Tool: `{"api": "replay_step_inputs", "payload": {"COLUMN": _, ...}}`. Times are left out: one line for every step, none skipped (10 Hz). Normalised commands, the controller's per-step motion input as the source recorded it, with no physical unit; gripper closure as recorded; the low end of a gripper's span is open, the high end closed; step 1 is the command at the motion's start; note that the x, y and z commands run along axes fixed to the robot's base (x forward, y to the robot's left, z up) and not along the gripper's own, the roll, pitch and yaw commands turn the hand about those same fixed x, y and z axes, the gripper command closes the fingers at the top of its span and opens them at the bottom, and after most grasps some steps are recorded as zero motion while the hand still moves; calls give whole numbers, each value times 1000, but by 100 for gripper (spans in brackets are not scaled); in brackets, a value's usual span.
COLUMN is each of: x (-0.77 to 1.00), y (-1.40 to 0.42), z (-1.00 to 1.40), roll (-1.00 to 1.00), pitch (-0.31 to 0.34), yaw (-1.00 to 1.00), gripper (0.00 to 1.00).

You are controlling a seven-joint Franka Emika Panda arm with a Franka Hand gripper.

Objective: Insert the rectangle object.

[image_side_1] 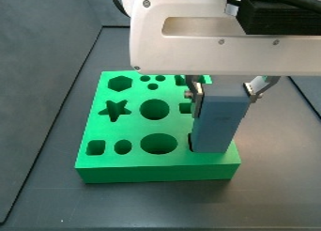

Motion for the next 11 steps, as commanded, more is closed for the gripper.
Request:
{"api": "replay_step_inputs", "payload": {"x": -137, "y": 77, "z": -297, "roll": 29, "pitch": 21, "yaw": 0, "gripper": 100}}
{"api": "replay_step_inputs", "payload": {"x": -134, "y": 134, "z": -271, "roll": 31, "pitch": 0, "yaw": 63, "gripper": 100}}
{"api": "replay_step_inputs", "payload": {"x": -34, "y": 103, "z": -351, "roll": 23, "pitch": 0, "yaw": 71, "gripper": 100}}
{"api": "replay_step_inputs", "payload": {"x": 0, "y": 54, "z": -389, "roll": 47, "pitch": 0, "yaw": 69, "gripper": 100}}
{"api": "replay_step_inputs", "payload": {"x": 71, "y": 0, "z": -443, "roll": 49, "pitch": 0, "yaw": 34, "gripper": 100}}
{"api": "replay_step_inputs", "payload": {"x": 214, "y": -17, "z": -469, "roll": 29, "pitch": 0, "yaw": 0, "gripper": 100}}
{"api": "replay_step_inputs", "payload": {"x": 191, "y": -63, "z": -483, "roll": 10, "pitch": 0, "yaw": 0, "gripper": 100}}
{"api": "replay_step_inputs", "payload": {"x": 14, "y": 0, "z": -409, "roll": 30, "pitch": 0, "yaw": 0, "gripper": 100}}
{"api": "replay_step_inputs", "payload": {"x": 0, "y": 0, "z": -343, "roll": 30, "pitch": 0, "yaw": 0, "gripper": 100}}
{"api": "replay_step_inputs", "payload": {"x": 0, "y": 34, "z": -29, "roll": -84, "pitch": -17, "yaw": 0, "gripper": 100}}
{"api": "replay_step_inputs", "payload": {"x": 0, "y": 0, "z": 0, "roll": 13, "pitch": 0, "yaw": 0, "gripper": 100}}
